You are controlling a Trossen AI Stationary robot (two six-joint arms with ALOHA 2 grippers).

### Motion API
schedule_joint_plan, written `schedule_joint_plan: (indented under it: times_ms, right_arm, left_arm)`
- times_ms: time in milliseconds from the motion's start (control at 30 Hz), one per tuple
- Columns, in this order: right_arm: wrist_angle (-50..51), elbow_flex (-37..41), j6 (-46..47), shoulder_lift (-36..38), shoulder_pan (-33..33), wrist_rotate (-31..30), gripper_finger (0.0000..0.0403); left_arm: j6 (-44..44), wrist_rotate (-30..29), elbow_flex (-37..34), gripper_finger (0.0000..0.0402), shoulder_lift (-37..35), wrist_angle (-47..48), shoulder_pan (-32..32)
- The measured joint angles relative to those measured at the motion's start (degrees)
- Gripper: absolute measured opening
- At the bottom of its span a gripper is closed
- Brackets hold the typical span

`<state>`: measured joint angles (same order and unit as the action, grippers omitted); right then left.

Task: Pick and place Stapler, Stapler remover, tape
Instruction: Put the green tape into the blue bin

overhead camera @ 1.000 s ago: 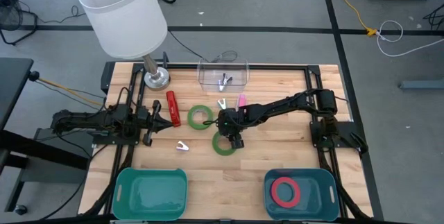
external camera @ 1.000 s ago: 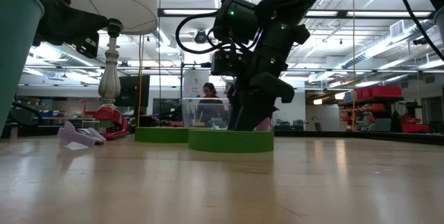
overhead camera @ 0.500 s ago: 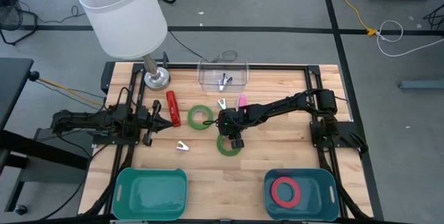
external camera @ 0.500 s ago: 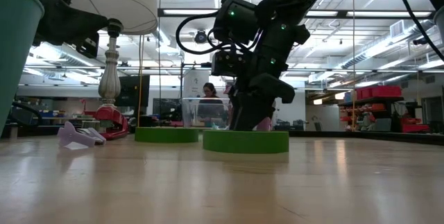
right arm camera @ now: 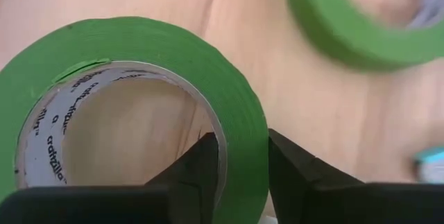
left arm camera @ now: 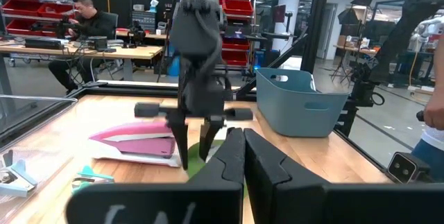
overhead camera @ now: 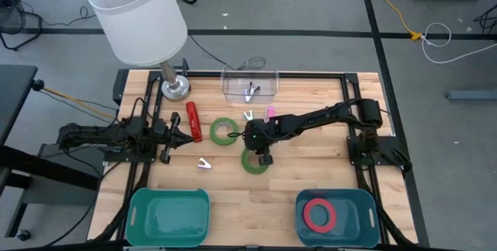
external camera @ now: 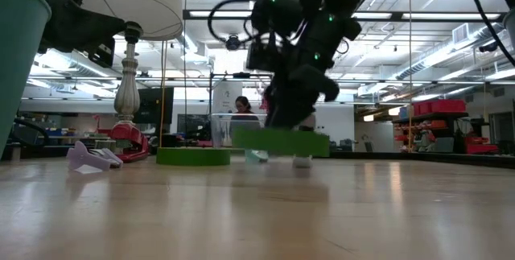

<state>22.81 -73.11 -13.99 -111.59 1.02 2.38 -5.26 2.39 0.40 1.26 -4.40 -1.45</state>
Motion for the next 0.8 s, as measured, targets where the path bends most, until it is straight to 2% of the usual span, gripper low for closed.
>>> schedule_joint_plan:
  times_ms: [533,800]
  right_arm:
    - [-0.84,-0.1,0.04,14.01,0.04,0.01,0.0101]
    - [-0.85,-0.1,4.21,19.2,0.02,0.19,0.0102]
  left_arm:
    - [0.0,0.0,-0.02,0.0003,0.0,0.0,0.0]
    - [0.02,0.0,0.0,0.0003,0.0,0.0,-0.02]
